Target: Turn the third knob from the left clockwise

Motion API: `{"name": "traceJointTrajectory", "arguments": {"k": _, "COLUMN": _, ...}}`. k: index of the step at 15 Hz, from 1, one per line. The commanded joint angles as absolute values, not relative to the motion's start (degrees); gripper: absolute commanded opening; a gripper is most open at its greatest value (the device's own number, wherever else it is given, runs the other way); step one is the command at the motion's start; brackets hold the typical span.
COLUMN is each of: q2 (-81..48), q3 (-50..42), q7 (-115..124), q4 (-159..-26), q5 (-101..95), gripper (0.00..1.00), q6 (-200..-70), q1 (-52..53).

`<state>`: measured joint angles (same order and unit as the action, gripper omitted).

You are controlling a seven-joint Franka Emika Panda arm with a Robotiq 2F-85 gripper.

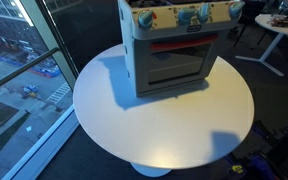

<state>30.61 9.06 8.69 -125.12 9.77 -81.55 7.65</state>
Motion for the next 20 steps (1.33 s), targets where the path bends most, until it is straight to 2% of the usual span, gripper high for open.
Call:
{"name": "traceJointTrajectory", "arguments": {"k": 1, "q2": 27.8, "q3": 9.5, "q7": 8.8, "q4": -121.2, "q5": 9.0, "gripper": 1.0, "q6": -82.4, "q1": 6.8}}
{"name": "traceJointTrajectory", "arguments": {"k": 10, "q2": 23.9, "q3": 9.2, "q7": 11.2, "q4": -116.6, "q5": 6.3, "gripper": 1.0, "q6": -89.5, "q1": 5.0}}
{"name": "traceJointTrajectory", "arguments": {"k": 20, "q2": 25.3, "q3": 9.6, "q7": 17.1, "q4": -119.5, "q5": 0.8, "gripper": 1.0, "q6": -101.5, "q1": 2.7}}
